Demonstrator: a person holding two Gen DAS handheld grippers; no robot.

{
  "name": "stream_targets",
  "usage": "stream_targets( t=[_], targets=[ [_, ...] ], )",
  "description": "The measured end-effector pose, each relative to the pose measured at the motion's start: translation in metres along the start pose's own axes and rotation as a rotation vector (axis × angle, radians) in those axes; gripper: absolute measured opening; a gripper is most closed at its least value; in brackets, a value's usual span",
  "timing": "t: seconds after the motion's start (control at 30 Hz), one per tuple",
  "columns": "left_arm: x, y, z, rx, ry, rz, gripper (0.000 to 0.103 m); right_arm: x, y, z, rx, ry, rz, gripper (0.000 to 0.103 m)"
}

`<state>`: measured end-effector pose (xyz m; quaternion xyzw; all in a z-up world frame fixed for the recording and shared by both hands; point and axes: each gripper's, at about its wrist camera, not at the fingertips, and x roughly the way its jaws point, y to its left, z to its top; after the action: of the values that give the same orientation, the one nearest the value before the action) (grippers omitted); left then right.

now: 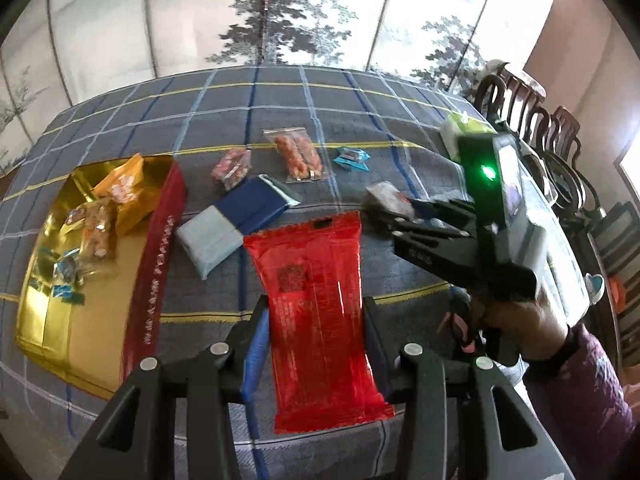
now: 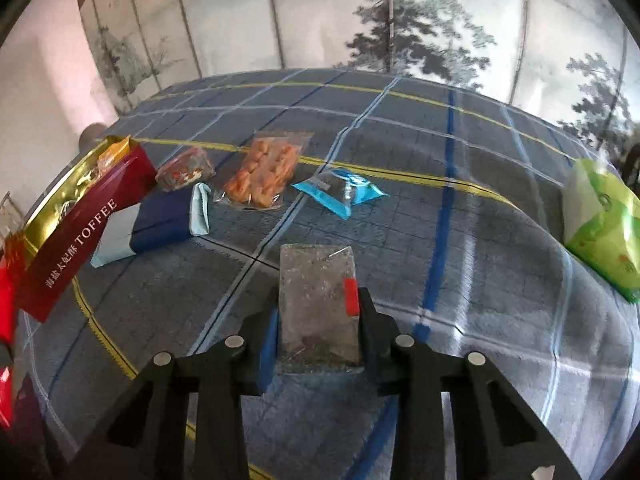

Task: Organize snacks
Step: 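Grasp the red packet with the left tool while the right tool grasps the clear grey-filled bag, then carry the red packet into the gold tin and open the left tool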

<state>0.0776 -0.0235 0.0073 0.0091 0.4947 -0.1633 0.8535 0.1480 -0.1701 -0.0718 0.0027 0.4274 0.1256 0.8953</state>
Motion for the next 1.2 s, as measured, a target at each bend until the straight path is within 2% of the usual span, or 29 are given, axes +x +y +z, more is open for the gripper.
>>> stream_targets(
  t=[0.07,0.2,0.33,0.53,0.67,0.93,1.2],
  targets=[
    [-0.007,0.008,-0.001,-0.019,-0.01,0.001,0.044,-0.009,-0.01,-0.008,0.054,-0.019,0.009,0.032],
    [-0.024,0.034,-0.004,-0.058,-0.034,0.038,0.044,-0.027,-0.038,-0.023,0.163,-0.054,-0.05,0.032],
    [-0.04,0.07,-0.008,-0.102,-0.053,0.106,0.044,-0.037,-0.063,-0.034,0.253,-0.065,-0.096,0.032],
    [-0.046,0.127,-0.014,-0.161,-0.045,0.2,0.044,-0.036,-0.071,-0.033,0.284,-0.06,-0.108,0.032],
    [-0.038,0.155,-0.014,-0.15,-0.034,0.258,0.044,-0.034,-0.074,-0.034,0.289,-0.052,-0.104,0.032],
    [-0.013,0.201,-0.012,-0.108,0.001,0.288,0.044,-0.036,-0.075,-0.036,0.281,-0.049,-0.108,0.032],
    [0.004,0.222,-0.014,-0.066,0.02,0.31,0.044,-0.035,-0.074,-0.036,0.277,-0.047,-0.114,0.032]
  ],
)
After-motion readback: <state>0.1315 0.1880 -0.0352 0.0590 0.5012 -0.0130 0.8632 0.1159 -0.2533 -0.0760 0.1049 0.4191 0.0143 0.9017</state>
